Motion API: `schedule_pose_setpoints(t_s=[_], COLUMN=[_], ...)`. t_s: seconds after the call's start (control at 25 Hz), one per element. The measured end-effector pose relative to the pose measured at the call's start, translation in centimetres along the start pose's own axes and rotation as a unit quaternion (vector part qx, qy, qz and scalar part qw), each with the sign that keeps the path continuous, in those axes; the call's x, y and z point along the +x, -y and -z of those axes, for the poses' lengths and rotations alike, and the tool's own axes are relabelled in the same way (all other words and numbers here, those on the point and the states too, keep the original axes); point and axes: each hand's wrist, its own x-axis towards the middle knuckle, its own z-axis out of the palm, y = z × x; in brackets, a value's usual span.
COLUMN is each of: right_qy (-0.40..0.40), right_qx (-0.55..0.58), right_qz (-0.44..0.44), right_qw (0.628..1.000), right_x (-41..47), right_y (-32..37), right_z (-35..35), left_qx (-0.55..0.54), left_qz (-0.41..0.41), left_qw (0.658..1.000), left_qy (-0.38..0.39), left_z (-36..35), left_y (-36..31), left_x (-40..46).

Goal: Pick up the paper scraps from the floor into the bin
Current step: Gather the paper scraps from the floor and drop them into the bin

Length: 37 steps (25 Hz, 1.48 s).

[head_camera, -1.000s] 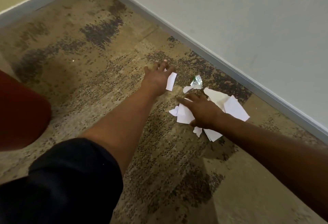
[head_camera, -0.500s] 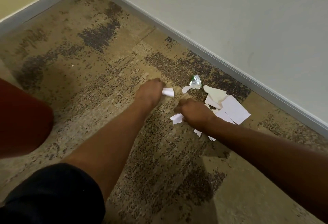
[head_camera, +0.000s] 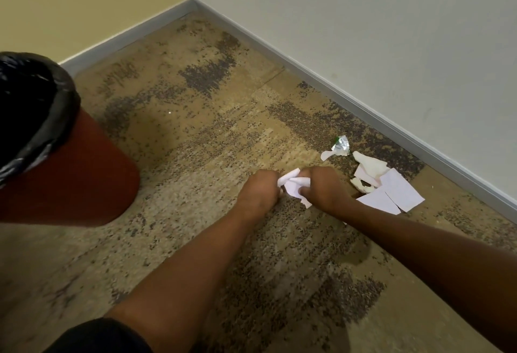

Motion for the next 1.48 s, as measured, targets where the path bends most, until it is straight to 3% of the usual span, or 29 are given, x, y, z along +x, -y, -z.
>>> schedule_pose_setpoints(t_s=[0.16, 0.28, 0.56, 0.8, 0.96, 1.12, 1.32, 1.48], right_qy=[-0.037, -0.080, -0.113, -0.106, -0.071, 0.023, 0.098, 0.135], right_qx=[0.068, 0.111, 0.173, 0.195, 0.202, 0.222, 0.167, 0.186], right_qz=[-0.060, -0.054, 0.073, 0.191, 0.232, 0.229, 0.230, 0.203], right_qw=[0.995, 0.989, 0.976, 0.956, 0.949, 0.947, 0.954, 0.952], right_x=[0.8, 1.7, 4.2, 5.2, 5.7, 5.7, 5.7, 5.4], right_y=[4.7, 9.6, 22.8, 35.0, 41.7, 45.9, 47.5, 47.5], right_z=[1.4, 3.4, 6.7, 6.4, 3.7, 0.7, -2.0, -1.8], left_qx=[-0.089, -0.110, -0.157, -0.125, -0.131, -0.115, -0.125, -0.126], left_qz=[0.012, 0.013, 0.037, 0.096, 0.135, 0.212, 0.295, 0.303], left_qw=[0.994, 0.984, 0.937, 0.887, 0.864, 0.844, 0.863, 0.864], left_qy=[-0.059, -0.137, -0.309, -0.433, -0.468, -0.479, -0.390, -0.383], left_z=[4.3, 8.9, 20.3, 27.3, 29.1, 29.1, 26.3, 26.0], left_y=[0.9, 1.9, 5.8, 11.7, 16.6, 20.9, 23.4, 24.3], left_x=[-2.3, -4.2, -9.7, -15.5, -19.3, -21.8, -23.7, -24.2])
